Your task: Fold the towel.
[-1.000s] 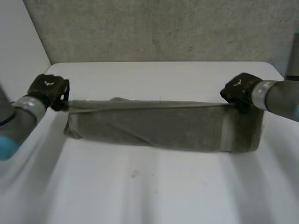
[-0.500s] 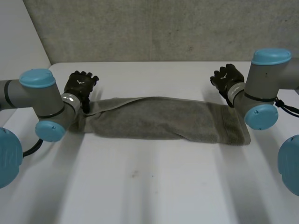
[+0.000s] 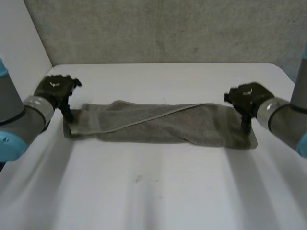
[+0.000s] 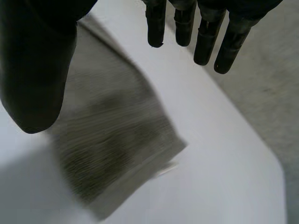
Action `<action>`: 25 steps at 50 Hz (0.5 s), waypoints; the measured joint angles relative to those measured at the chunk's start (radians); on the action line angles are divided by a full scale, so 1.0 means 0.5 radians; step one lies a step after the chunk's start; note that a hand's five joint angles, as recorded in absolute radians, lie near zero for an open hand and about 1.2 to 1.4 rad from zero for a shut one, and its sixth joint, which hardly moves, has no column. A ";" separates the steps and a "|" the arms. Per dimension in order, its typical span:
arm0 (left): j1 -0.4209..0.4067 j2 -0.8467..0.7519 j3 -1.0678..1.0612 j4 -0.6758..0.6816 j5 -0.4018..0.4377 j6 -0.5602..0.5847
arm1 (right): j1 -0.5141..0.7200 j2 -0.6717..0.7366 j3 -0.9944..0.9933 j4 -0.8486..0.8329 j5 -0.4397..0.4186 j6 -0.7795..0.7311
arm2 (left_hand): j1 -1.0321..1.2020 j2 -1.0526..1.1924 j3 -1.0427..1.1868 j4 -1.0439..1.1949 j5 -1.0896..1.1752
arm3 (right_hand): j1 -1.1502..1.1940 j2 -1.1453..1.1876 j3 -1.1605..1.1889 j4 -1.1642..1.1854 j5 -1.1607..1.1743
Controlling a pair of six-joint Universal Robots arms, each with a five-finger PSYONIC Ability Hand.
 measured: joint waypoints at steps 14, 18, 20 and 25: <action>0.112 0.078 -0.379 0.030 0.135 0.015 | -0.096 -0.104 0.503 -0.262 -0.060 -0.005 | 0.684 0.685 0.685 0.685 0.677 | 0.000 0.000 0.000 0.000 0.000; 0.147 0.078 -0.393 0.029 0.146 0.010 | -0.114 -0.086 0.550 -0.334 -0.072 -0.005 | 1.159 1.161 1.161 1.164 1.137 | 0.000 0.000 0.000 0.000 0.000; 0.161 0.077 -0.400 0.026 0.160 0.010 | -0.117 -0.076 0.568 -0.365 -0.079 -0.005 | 1.416 1.421 1.419 1.422 1.414 | 0.000 0.000 0.000 0.000 0.000; 0.195 0.056 -0.406 0.004 0.234 0.016 | -0.119 -0.052 0.593 -0.410 -0.089 -0.008 | 1.738 1.788 1.785 1.787 1.758 | 0.000 0.000 0.000 0.000 0.000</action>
